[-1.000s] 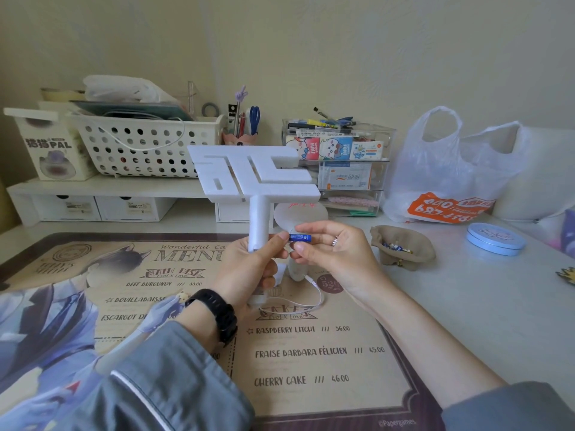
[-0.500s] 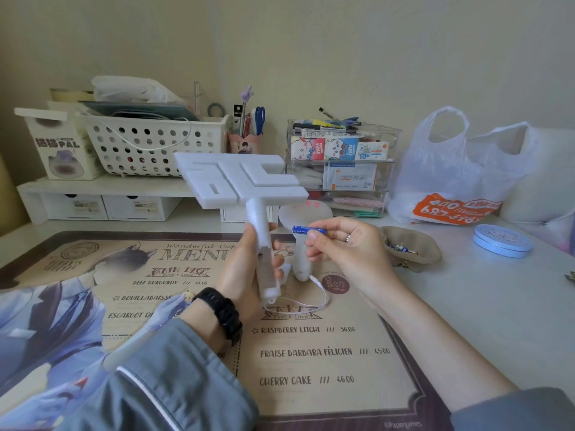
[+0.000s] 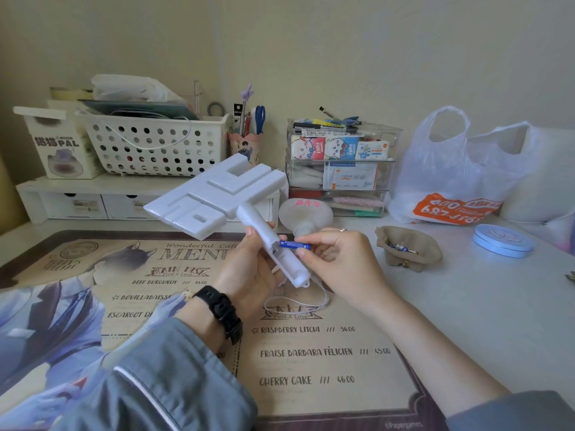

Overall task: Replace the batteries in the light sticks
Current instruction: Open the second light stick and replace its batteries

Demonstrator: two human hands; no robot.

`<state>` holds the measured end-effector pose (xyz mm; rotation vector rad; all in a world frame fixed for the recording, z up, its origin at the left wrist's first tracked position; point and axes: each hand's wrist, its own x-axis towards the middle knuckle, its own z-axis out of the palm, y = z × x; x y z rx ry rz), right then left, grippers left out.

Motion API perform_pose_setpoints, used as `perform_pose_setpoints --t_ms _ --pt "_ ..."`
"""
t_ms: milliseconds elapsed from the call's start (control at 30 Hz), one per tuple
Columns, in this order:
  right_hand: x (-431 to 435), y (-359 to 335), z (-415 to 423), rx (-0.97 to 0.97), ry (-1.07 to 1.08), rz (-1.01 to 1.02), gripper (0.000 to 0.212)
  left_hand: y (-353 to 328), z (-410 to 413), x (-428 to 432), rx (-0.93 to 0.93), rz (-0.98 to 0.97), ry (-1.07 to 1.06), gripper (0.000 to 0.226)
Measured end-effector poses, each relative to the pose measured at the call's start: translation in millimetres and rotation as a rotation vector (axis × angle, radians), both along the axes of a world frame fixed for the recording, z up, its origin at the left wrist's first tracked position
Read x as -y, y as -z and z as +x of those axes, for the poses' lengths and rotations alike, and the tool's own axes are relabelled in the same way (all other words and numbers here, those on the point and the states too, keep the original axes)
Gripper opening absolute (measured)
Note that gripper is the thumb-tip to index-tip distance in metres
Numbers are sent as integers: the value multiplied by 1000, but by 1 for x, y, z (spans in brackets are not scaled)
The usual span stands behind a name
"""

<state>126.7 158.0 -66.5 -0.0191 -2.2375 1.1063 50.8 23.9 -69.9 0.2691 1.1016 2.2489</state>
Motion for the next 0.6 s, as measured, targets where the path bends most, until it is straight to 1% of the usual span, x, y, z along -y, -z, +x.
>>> perform_pose_setpoints --t_ms 67,133,233,300,433,600 --pt "0 2 -2 -69 5 194 21 2 -1 0 -3 2 -1 42" --pt "0 3 -3 -123 9 312 23 2 -3 0 -13 -4 -6 44" --pt "0 3 -2 -144 40 344 24 3 -3 0 -32 7 -2 45" --pt "0 2 0 -163 49 345 18 4 -4 -1 -41 3 -14 47" --pt "0 1 1 -201 57 356 8 5 -4 -1 -74 -10 -39 42" --pt "4 1 2 -241 59 494 4 7 -6 -3 -88 17 -72 41"
